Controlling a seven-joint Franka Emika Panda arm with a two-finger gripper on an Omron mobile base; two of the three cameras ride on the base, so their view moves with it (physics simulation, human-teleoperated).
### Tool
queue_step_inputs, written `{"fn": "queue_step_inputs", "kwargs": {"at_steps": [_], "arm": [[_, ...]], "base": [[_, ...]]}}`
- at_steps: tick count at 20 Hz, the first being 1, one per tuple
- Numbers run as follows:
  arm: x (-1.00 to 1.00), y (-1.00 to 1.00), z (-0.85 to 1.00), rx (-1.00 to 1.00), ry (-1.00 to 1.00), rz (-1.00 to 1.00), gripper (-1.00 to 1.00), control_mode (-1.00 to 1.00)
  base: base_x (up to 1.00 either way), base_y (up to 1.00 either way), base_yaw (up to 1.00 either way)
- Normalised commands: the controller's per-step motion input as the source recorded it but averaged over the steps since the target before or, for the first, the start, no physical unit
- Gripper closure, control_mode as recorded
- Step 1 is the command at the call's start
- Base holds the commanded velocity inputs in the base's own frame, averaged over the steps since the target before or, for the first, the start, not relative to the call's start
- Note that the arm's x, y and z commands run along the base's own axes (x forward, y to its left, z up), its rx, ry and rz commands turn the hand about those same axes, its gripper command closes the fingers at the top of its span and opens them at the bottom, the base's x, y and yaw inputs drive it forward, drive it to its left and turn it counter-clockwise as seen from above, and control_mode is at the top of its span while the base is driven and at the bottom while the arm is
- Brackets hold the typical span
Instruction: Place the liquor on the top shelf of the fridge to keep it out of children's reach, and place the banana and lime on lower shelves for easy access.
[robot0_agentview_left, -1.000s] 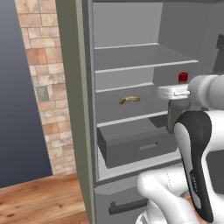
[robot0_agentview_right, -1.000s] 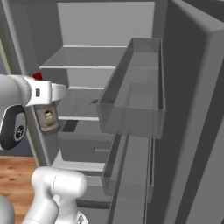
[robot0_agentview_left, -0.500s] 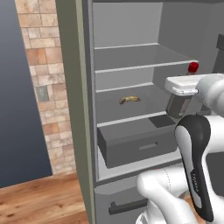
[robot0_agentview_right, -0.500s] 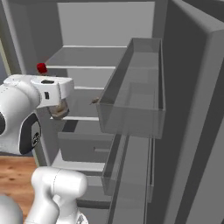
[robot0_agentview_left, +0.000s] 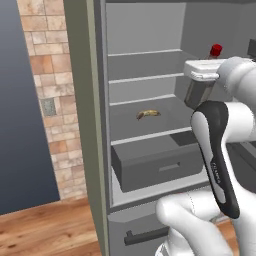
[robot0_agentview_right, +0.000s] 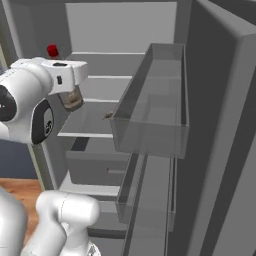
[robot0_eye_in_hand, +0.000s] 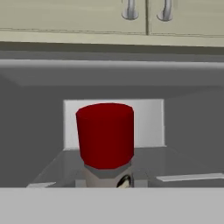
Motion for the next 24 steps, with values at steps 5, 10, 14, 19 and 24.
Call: {"fn": "queue_step_inputs", "kwargs": {"at_steps": [5,10,14,19,24], "arm": [[0.19,0.00,0.27,0.00,0.01,0.00,1.00,-1.00],[0.32,0.00,0.00,0.00,-0.10,0.00,1.00,-1.00],[0.38,0.00,0.00,0.00,-0.13,0.00,1.00,-1.00],[0.40,-0.01,0.02,0.00,-0.03,0.00,1.00,-1.00],[0.37,-0.05,0.11,0.00,0.05,0.00,1.00,-1.00]], "base": [[0.00,0.00,0.00],[0.00,0.00,0.00],[0.00,0.00,0.00],[0.00,0.00,0.00],[0.00,0.00,0.00]]}}
